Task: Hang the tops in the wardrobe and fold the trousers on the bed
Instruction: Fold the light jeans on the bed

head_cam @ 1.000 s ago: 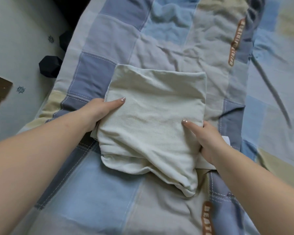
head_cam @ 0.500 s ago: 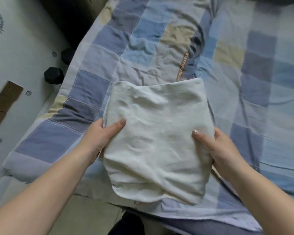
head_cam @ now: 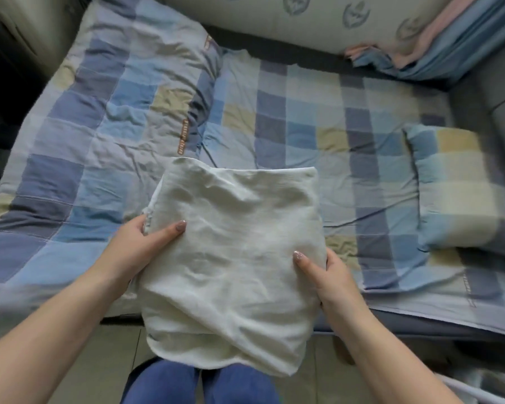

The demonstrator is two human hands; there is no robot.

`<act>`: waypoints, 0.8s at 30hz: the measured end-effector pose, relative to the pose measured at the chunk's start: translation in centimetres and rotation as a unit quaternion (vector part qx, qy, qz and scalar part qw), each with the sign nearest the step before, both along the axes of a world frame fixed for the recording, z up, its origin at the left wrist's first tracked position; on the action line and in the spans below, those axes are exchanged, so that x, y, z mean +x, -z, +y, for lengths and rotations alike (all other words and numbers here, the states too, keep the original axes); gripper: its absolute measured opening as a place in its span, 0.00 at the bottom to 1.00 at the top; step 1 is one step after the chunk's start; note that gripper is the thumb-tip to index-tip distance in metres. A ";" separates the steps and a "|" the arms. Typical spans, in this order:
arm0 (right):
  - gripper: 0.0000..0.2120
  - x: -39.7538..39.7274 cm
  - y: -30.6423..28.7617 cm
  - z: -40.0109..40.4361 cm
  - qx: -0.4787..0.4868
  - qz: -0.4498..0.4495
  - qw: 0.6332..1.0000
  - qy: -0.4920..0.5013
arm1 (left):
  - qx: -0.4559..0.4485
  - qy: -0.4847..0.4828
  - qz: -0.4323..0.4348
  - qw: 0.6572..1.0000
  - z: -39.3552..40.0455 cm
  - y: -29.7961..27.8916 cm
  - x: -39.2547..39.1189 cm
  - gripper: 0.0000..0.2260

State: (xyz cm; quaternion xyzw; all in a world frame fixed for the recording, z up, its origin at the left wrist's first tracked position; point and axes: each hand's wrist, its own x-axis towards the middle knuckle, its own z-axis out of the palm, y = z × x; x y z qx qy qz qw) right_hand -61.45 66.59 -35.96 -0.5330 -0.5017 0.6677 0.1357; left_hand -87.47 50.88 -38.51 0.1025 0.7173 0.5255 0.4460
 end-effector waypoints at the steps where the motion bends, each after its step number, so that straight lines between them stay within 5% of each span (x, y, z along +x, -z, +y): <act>1: 0.24 1.9 -1.4 -0.7 0.006 0.003 1.000 0.016 | 0.007 0.029 -0.002 1.000 0.6 -0.7 1.3 0.27; 6: 0.19 8.6 -5.5 -6.5 0.036 0.013 0.985 0.167 | 0.021 0.155 -0.008 0.988 2.6 -3.7 5.8 0.27; 12: 0.21 15.2 -7.2 -17.2 0.050 0.000 0.925 0.378 | 0.026 0.348 -0.018 0.937 3.6 -5.8 12.5 0.24; 24: 0.24 29.6 -9.0 -38.9 0.075 -0.040 0.741 0.666 | 0.046 0.660 -0.009 0.750 -0.1 -9.3 36.6 0.30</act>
